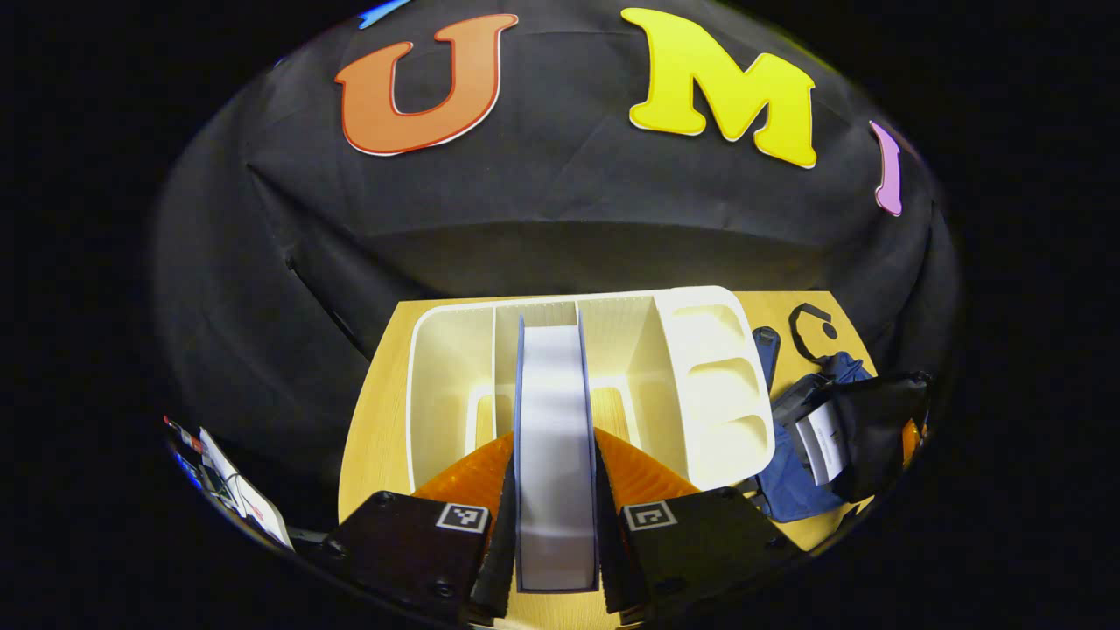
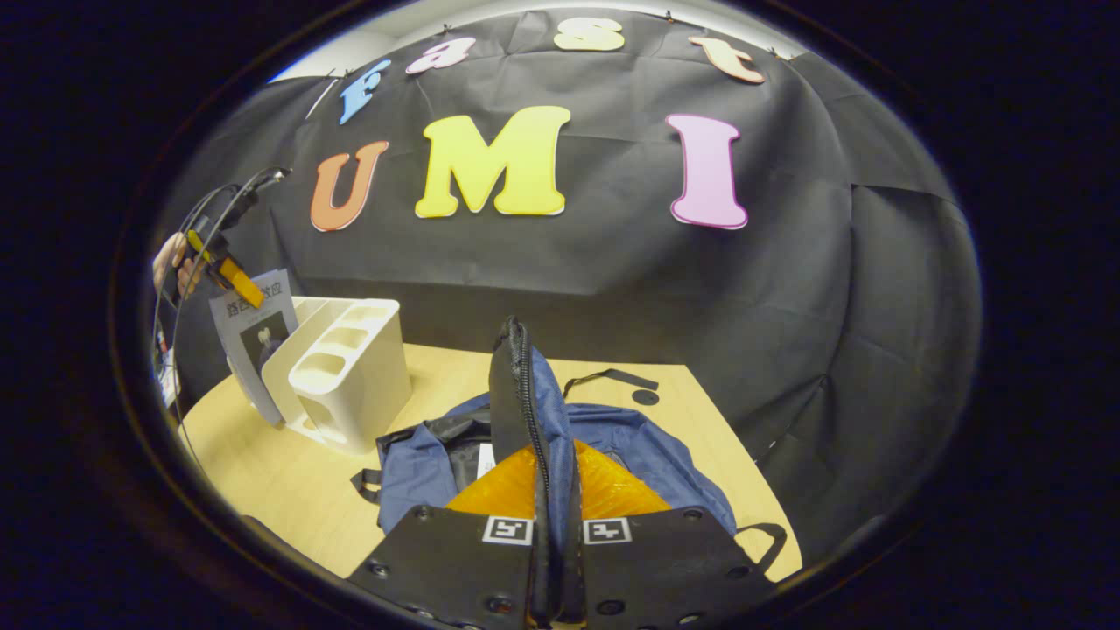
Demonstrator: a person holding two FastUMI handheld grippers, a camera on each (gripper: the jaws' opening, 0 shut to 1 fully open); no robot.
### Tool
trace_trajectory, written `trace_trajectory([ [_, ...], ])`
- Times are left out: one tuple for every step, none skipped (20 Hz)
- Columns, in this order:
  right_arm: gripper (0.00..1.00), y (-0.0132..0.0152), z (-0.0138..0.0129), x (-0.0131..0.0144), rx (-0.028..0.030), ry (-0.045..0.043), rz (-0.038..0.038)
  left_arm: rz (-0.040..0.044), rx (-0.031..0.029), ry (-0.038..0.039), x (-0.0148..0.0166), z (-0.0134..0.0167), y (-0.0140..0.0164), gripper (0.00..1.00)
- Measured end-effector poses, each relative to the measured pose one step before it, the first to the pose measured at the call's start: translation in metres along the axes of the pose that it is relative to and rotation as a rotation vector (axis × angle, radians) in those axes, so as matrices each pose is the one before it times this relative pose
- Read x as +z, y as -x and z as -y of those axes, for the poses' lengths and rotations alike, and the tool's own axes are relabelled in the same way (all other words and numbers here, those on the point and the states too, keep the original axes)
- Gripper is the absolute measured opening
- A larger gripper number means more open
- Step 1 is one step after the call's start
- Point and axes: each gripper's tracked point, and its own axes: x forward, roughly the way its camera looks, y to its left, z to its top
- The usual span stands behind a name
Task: Open the schoolbag, grab two books from the bookshelf and put them into the schoolbag.
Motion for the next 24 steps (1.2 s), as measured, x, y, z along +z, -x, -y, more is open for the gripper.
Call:
trace_trajectory([
  [0.06,-0.00012,-0.00058,0.00027,0.00564,-0.00340,0.00047,0.00670,-0.00344,0.01176,-0.00577,0.00040,0.00676,0.42],
  [0.06,-0.00085,-0.00027,0.00009,0.00417,-0.00447,0.00004,0.00170,-0.00249,0.01253,-0.00768,-0.00149,0.00819,0.42],
  [0.06,0.00019,-0.00071,0.00013,0.00495,-0.00335,0.00503,-0.00036,-0.00386,0.01310,-0.00886,-0.00150,0.00665,0.46],
  [0.06,-0.00060,-0.00123,0.00150,0.00712,0.00032,-0.00021,-0.00530,-0.00001,0.02039,-0.00956,-0.00252,0.00389,0.42],
  [0.06,-0.00162,-0.00036,-0.00040,0.00071,0.00288,-0.00229,-0.00375,-0.00374,0.02754,-0.00904,-0.00229,0.00458,0.42],
  [0.06,-0.00121,0.00043,0.00174,-0.00117,0.00392,-0.00070,-0.00461,-0.01015,0.03242,-0.01036,-0.00319,0.00552,0.42],
  [0.06,0.00001,-0.00092,0.00078,0.00062,0.00439,-0.00006,-0.00049,-0.00655,0.02483,-0.00818,-0.00327,0.00409,0.46],
  [0.06,0.00037,-0.00097,0.00144,0.00018,0.00501,0.00088,0.00513,-0.00903,0.02963,-0.00730,-0.00391,0.00531,0.42],
  [0.06,0.00055,-0.00076,0.00103,0.00004,0.00257,0.00234,0.00422,-0.01520,0.02585,-0.00748,-0.00402,0.00604,0.42],
  [0.06,0.00063,-0.00069,0.00073,0.00108,0.00130,0.00081,0.00551,-0.01465,0.02476,-0.00561,-0.00440,0.00673,0.42],
  [0.06,0.00026,-0.00082,0.00000,0.00163,-0.00120,0.00202,0.00896,-0.01395,0.02434,-0.00497,-0.00632,0.00580,0.42],
  [0.06,-0.00109,-0.00090,0.00004,0.00419,-0.00328,0.00014,0.01131,-0.00807,0.03524,-0.00604,-0.00789,0.00501,0.42],
  [0.06,-0.00080,-0.00178,-0.00195,0.00547,-0.00467,-0.00323,0.00757,-0.00593,0.03562,-0.00495,-0.00718,0.00563,0.42],
  [0.06,-0.00148,-0.00013,-0.00160,0.00112,-0.00602,-0.00647,0.00662,-0.00939,0.04116,-0.00535,-0.00593,0.00478,0.42],
  [0.06,-0.00197,0.00038,-0.00201,-0.00090,-0.00319,-0.00968,0.00642,-0.01874,0.04314,-0.00440,-0.00416,0.00591,0.42],
  [0.06,-0.00158,-0.00106,-0.00051,-0.00009,-0.00146,-0.00487,0.00503,-0.02480,0.04258,-0.00617,-0.00375,0.00441,0.42],
  [0.06,-0.00006,-0.00134,-0.00006,-0.00169,0.00113,-0.00612,0.00136,-0.02704,0.04282,-0.00578,-0.00286,0.00498,0.42],
  [0.06,-0.00054,-0.00086,0.00219,-0.00502,0.00225,0.00018,-0.00231,-0.03609,0.03925,-0.00808,-0.00057,0.00297,0.42],
  [0.06,0.00082,-0.00111,0.00131,-0.00403,0.00335,-0.00079,-0.00506,-0.03568,0.04146,-0.00682,-0.00026,0.00512,0.42],
  [0.06,-0.00015,-0.00048,0.00137,-0.00656,0.00224,-0.00134,-0.00412,-0.03622,0.03849,-0.00812,0.00040,0.00269,0.42],
  [0.06,-0.00016,-0.00003,-0.00015,-0.01316,-0.00038,-0.00681,-0.00454,-0.03365,0.03285,-0.00696,0.00122,0.00162,0.42],
  [0.06,-0.00188,-0.00035,-0.00007,-0.01594,0.00003,-0.01228,-0.00526,-0.03707,0.02254,-0.00824,-0.00092,-0.00001,0.42],
  [0.06,-0.00045,-0.00259,0.00069,-0.00636,0.00194,-0.00928,-0.01018,-0.04673,0.01238,-0.00937,0.00441,0.00052,0.42],
  [0.06,0.00018,-0.00378,0.00140,0.00088,0.00479,-0.00067,-0.00935,-0.04537,0.02277,-0.00930,0.00235,0.00125,0.46],
])
